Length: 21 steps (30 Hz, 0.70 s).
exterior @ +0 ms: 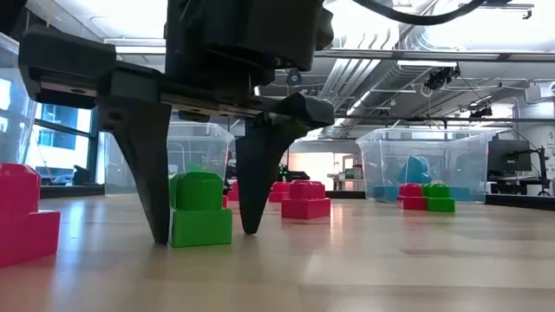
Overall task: Sort blocks
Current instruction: Put the green game piece into the top left transparent bin
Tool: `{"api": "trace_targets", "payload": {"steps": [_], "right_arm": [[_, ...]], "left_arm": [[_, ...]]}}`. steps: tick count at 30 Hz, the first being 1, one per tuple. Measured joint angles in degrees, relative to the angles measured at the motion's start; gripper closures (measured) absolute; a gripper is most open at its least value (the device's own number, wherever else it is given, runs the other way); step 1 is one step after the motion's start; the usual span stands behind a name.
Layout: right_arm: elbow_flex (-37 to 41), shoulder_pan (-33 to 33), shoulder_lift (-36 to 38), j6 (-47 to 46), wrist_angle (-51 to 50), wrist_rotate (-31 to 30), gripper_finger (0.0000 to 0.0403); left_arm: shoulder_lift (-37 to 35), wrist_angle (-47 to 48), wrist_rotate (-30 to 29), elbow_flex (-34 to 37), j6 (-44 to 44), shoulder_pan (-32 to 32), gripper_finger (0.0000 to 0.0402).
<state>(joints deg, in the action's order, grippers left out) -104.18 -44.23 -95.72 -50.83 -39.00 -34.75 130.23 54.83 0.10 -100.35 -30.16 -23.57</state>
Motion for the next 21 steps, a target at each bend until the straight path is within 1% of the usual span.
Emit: {"api": "trace_targets", "payload": {"steps": [2,3,5,8,9,13,15,19,21], "right_arm": [[0.0,0.0,0.0,-0.2,-0.1,0.0,0.0403],[0.0,0.0,0.0,-0.2,-0.2,0.0,0.0403],[0.0,0.0,0.0,-0.2,-0.2,0.0,0.0403],[0.0,0.0,0.0,-0.2,-0.2,0.0,0.0403],[0.0,0.0,0.0,-0.2,-0.2,0.0,0.0403],[0.0,0.0,0.0,-0.2,-0.3,0.4,0.0403],[0.0,0.0,0.0,-0.2,-0.3,0.7,0.0403],[0.0,0.0,0.0,-0.1,-0.7,0.7,0.0403],[0.0,0.0,0.0,0.6,-0.7,0.8,0.0403]], "left_arm": [[0.0,0.0,0.1,0.0,-0.5,0.0,0.0160],[0.0,0.1,0.1,0.0,-0.6,0.0,0.0176],[0.0,0.4,0.1,0.0,-0.5,-0.1,0.0219],[0.0,2.1,0.1,-0.8,0.7,0.2,0.0301],[0.0,2.7,0.0,-1.1,1.3,0.4,0.0314],[-0.5,6.8,1.4,-1.9,3.8,2.4,0.0313],[-2.4,9.2,1.6,-1.9,4.4,3.8,0.0313],[-8.5,16.8,1.8,-2.0,5.2,7.8,0.0313],[-13.0,17.9,1.5,-1.1,6.2,10.6,0.0313]]}}
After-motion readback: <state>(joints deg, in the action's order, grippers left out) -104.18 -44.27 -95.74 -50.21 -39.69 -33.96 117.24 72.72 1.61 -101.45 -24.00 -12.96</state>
